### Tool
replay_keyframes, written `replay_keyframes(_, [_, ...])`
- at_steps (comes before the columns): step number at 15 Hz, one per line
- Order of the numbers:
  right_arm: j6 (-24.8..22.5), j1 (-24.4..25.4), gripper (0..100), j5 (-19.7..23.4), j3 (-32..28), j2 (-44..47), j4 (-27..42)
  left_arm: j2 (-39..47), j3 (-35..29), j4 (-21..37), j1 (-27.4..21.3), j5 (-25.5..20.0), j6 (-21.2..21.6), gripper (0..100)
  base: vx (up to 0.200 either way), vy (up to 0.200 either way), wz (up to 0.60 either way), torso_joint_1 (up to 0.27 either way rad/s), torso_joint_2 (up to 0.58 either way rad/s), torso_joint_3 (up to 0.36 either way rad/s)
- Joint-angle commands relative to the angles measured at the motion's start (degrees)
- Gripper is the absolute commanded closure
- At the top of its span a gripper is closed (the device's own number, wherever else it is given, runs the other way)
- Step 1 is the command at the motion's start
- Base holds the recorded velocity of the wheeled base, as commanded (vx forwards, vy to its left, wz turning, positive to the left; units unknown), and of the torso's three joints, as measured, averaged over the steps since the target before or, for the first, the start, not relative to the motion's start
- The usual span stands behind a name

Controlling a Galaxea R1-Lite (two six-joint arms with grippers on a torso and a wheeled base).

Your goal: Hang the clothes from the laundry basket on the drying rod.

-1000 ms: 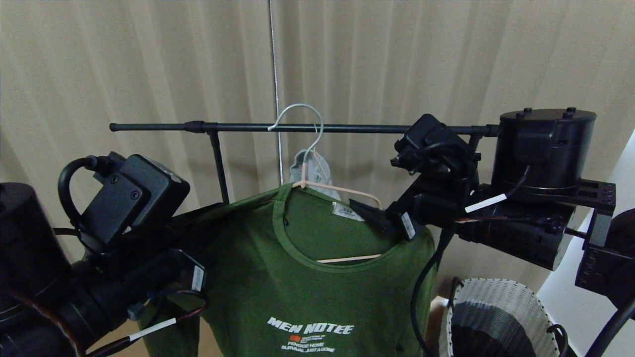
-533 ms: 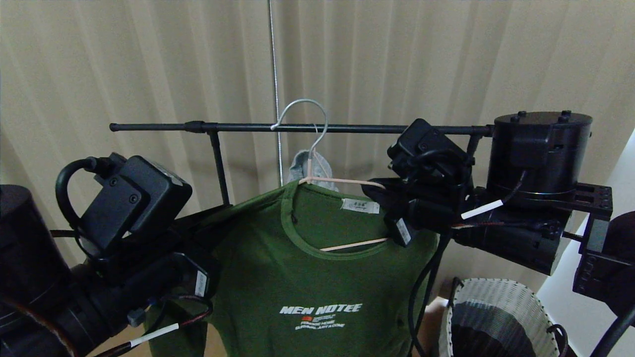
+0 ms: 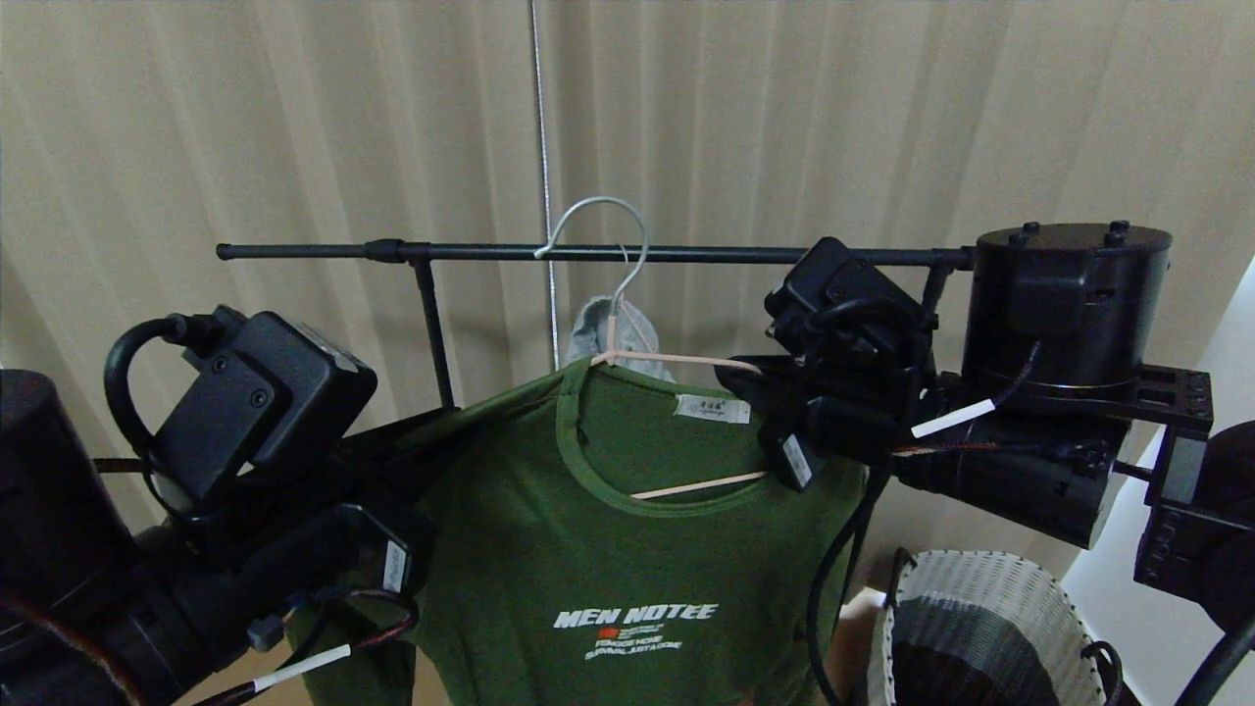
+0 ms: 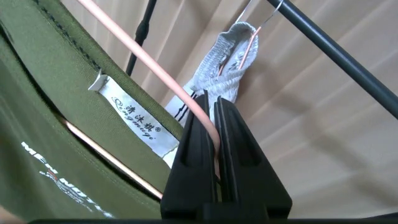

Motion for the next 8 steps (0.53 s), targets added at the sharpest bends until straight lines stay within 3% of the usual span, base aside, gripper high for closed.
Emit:
replay_keyframes(1, [-0.01,-0.01,100,-0.06,0.16,-0.71,-0.06,-0.92,0.80,0.04,0.08,-0.60,0.12,0,0.000,0.000,0.00,0.000,0.00,0.000])
replay_keyframes(5, [-0.01,-0.27,100,-0.23,1.13,-2.38,-0.06,-1.71,0.89,0.04,0.08,-0.78,0.12,0,0.000,0.000,0.00,0.000,0.00,0.000])
replay_keyframes(8, [0.08,-4.32,100,-1.11,6.14,-7.30,-1.82,-5.93,5.46,0.04,0.17,-0.78,-0.05,0,0.000,0.000,0.00,0.000,0.00,0.000])
